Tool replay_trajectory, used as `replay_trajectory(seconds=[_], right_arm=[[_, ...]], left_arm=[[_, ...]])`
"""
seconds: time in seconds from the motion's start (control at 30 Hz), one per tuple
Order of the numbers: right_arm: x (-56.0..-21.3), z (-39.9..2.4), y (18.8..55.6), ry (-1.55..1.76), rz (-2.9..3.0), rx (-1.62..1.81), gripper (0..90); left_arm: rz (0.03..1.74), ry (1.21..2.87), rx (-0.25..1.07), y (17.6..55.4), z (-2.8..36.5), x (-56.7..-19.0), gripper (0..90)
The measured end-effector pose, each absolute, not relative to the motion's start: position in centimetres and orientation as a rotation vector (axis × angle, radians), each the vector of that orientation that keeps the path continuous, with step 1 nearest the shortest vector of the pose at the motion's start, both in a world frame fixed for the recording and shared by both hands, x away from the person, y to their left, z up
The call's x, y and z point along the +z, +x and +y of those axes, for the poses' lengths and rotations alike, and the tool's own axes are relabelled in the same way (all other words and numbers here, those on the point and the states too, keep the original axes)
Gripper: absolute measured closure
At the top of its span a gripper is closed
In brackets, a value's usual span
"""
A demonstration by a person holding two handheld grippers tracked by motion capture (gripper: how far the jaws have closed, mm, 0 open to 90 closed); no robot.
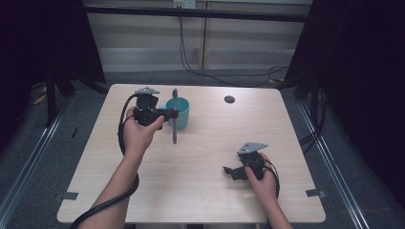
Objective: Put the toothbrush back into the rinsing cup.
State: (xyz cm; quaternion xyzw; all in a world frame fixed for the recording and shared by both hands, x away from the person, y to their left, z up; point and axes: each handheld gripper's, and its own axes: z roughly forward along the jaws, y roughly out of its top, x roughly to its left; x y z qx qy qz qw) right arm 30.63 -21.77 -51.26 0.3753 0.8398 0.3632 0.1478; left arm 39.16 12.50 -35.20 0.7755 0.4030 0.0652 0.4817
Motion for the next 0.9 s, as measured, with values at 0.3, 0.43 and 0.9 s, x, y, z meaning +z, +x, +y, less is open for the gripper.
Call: replay_trajectory(seconds=[0.3, 0.43, 0.9], right_arm=[[-51.3, -21.8, 30.6, 1.083, 2.416, 1.044, 11.7], [-51.3, -21.8, 30.6, 1.079, 2.415, 1.045, 11.7], [-51.3, -21.8, 30.6, 1.079, 2.415, 1.045, 11.7]], left_arm=[[0.986, 1.870, 0.162, 39.8, 12.1, -34.7, 79.9], [0.986, 1.866, 0.162, 40.0, 12.1, -34.5, 80.0], [0.994, 1.859, 0.174, 41.1, 11.5, -33.4, 79.9]])
